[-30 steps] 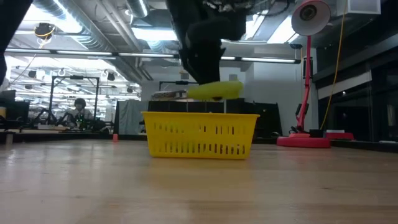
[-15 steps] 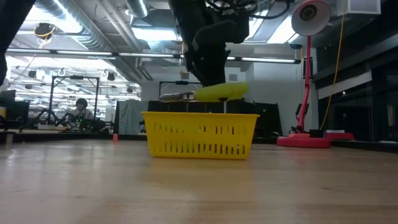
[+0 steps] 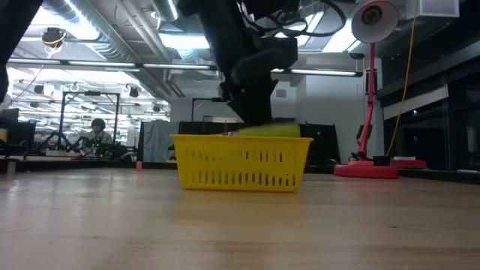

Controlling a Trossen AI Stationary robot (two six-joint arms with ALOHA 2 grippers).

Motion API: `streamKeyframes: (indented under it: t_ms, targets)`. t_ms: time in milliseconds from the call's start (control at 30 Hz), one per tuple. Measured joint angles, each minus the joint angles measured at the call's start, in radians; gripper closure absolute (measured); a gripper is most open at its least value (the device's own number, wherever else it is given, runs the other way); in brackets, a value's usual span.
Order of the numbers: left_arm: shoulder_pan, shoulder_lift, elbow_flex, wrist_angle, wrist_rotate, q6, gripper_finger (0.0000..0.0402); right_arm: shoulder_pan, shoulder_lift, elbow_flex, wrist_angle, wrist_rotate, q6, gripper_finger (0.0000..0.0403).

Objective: Pick & Place School Supplies
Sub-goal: Put the green hole puncher into the yellow bin, then put the orange eraser into the black bin

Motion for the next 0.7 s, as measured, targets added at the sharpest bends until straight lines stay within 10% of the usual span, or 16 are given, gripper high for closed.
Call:
streamKeyframes:
  t_ms: [367,700]
  targets:
    - [-0.043,-0.049,0.035,0.000,-0.121,0.089,0.0170,-0.004,0.000,-0.035,-0.004,-0.071,0.005,0.0263]
    - [-0.290,-0.173,0.040,-0.035,-0.457,0.044,0.0187,-0.043,-0.001,-0.328,0.113,-0.532,0.008,0.0263]
